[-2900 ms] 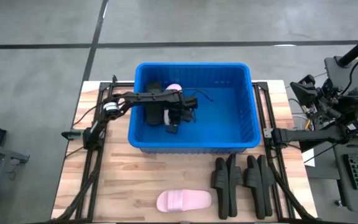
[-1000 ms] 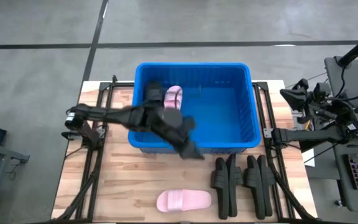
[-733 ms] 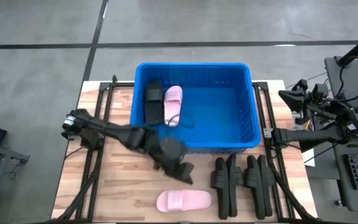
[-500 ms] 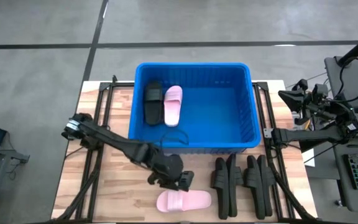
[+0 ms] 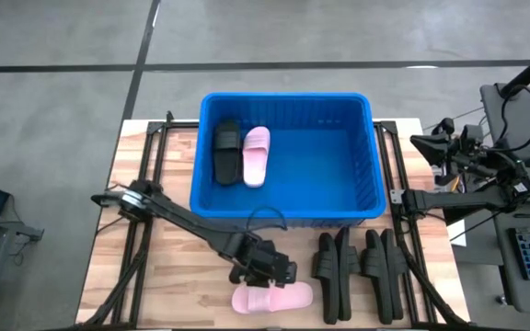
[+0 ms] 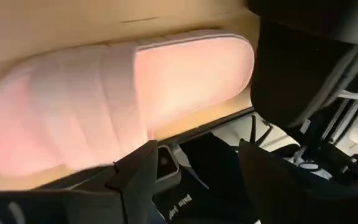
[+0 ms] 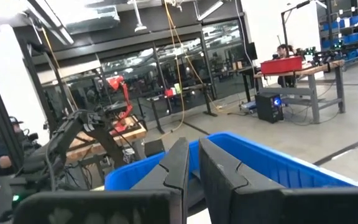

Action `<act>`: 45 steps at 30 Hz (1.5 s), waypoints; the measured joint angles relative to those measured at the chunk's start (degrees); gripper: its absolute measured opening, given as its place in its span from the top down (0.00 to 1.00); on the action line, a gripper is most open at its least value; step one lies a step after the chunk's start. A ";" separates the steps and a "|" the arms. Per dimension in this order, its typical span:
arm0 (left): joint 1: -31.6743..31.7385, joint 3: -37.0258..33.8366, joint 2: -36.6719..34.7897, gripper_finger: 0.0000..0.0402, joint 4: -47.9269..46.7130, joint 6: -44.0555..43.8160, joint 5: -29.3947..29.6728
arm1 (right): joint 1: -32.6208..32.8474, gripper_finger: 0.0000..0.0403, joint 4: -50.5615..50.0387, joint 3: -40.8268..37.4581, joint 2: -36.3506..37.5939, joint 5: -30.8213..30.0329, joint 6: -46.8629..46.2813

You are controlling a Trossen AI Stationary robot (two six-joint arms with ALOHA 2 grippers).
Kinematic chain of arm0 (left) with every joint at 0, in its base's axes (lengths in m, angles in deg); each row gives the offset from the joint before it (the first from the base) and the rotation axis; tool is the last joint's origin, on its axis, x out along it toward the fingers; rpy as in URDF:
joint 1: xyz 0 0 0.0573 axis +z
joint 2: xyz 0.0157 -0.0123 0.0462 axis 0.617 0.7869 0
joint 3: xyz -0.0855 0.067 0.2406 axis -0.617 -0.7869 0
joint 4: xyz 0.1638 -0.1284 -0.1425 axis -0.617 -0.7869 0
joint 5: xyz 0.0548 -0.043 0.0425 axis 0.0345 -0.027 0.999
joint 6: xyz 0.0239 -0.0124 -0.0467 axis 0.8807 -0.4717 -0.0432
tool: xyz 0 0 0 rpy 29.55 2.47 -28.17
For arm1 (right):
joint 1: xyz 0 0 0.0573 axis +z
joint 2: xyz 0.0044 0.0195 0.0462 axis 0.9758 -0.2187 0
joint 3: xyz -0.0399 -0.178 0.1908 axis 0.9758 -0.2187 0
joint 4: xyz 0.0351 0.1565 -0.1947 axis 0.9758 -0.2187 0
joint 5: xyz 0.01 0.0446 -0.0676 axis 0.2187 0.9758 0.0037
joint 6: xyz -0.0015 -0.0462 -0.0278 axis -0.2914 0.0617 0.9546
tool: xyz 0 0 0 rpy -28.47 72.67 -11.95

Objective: Pick and place slides into bin
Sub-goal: Put the pink slide into the blue container

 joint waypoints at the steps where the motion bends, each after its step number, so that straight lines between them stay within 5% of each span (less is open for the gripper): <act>1: 0.01 0.29 0.93 0.48 0.34 0.05 -0.10 | 0.01 0.93 -0.34 0.00 0.00 0.01 -0.04; 18: -0.04 4.85 4.94 0.48 -11.61 -0.82 -0.93 | 0.00 0.93 -1.48 0.00 0.00 0.45 -1.39; 25: -0.22 4.82 4.90 0.48 -5.61 -0.77 -1.32 | 0.00 0.93 -3.13 0.00 0.00 0.45 -1.39; 45: -0.70 4.02 7.04 0.48 -13.08 1.60 -3.09 | 0.00 0.93 -4.03 -0.09 0.00 0.48 0.23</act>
